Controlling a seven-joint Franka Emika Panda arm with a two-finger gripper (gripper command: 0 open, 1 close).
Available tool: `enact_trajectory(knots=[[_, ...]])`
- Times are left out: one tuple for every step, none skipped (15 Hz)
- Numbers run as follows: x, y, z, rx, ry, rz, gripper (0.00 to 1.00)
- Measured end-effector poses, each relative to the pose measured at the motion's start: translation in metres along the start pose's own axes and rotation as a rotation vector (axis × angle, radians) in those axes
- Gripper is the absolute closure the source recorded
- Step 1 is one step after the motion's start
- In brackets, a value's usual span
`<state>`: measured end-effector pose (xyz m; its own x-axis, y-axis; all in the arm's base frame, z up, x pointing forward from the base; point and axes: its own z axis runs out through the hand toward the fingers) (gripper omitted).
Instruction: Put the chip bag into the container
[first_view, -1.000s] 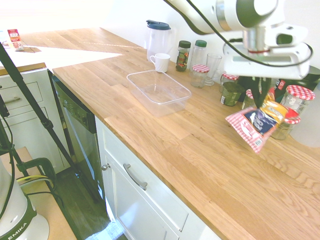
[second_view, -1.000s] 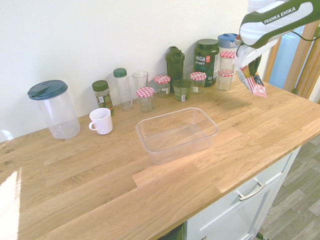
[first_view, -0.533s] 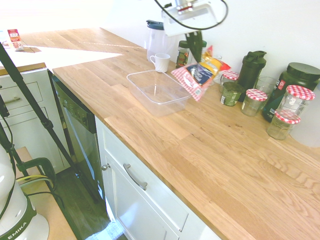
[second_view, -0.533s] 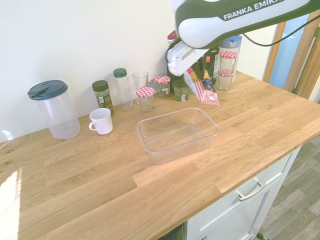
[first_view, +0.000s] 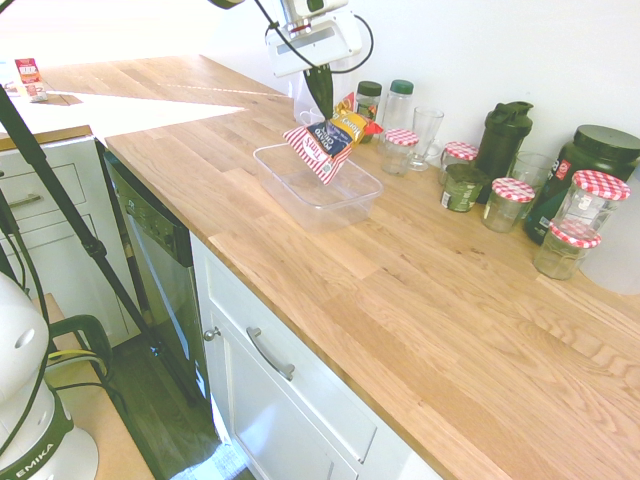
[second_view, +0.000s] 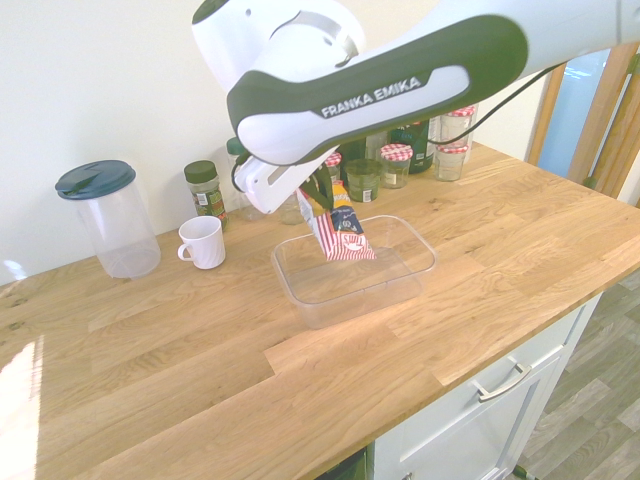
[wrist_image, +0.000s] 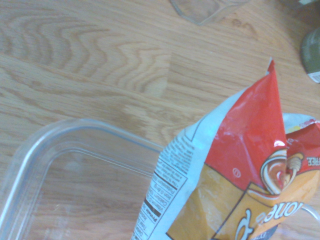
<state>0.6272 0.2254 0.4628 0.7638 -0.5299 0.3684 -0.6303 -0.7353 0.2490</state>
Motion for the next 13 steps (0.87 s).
enact_trajectory(knots=[[-0.003,-0.009,0.006,-0.006,-0.004,0.0,0.0],[-0.007,-0.014,0.012,-0.02,-0.012,-0.004,0.0],[-0.01,-0.018,0.017,-0.034,-0.022,-0.009,0.0],[-0.011,-0.019,0.022,-0.042,-0.028,-0.01,0.0],[-0.012,-0.02,0.025,-0.047,-0.033,-0.01,0.0],[-0.012,-0.02,0.027,-0.048,-0.039,-0.009,0.0],[-0.013,-0.021,0.028,-0.048,-0.044,-0.009,0.0],[-0.014,-0.021,0.029,-0.048,-0.049,-0.009,0.0],[-0.014,-0.022,0.029,-0.047,-0.051,-0.008,0.0],[-0.015,-0.022,0.027,-0.043,-0.051,-0.003,0.0],[-0.016,-0.022,0.023,-0.038,-0.049,0.003,0.0],[-0.016,-0.02,0.017,-0.028,-0.049,0.01,0.0],[-0.016,-0.016,0.009,-0.012,-0.055,0.021,0.0]])
